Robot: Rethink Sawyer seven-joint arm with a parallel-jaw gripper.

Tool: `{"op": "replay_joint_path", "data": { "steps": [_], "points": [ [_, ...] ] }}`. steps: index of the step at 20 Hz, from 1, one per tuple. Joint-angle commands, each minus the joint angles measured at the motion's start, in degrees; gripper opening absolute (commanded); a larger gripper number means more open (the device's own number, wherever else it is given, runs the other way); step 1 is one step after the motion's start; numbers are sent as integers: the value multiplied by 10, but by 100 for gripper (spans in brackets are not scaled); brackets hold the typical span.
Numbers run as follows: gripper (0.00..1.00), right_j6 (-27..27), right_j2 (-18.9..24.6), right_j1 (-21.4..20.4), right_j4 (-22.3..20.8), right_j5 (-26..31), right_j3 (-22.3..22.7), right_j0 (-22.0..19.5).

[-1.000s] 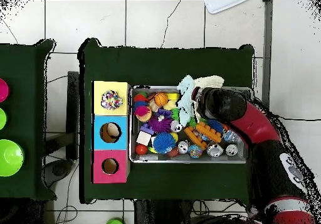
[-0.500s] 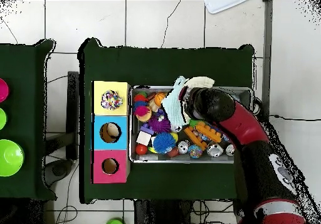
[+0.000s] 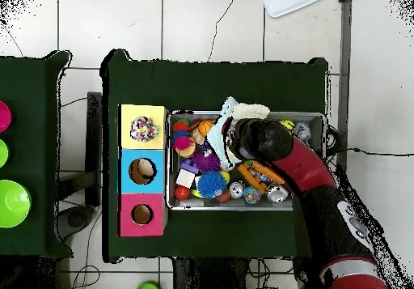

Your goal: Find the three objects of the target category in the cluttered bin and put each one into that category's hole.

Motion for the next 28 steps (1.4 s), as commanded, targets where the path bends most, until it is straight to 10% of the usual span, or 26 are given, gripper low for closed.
{"op": "replay_joint_path", "data": {
  "steps": [1, 7, 8, 28],
  "points": [
    [0, 119, 40, 18, 24, -21, 71, -4],
    [0, 122, 42, 11, 25, -37, 85, -3],
    [100, 120, 40, 11, 23, -38, 85, -1],
    [100, 132, -39, -78, 3, 137, 67, 24]
  ]
}}
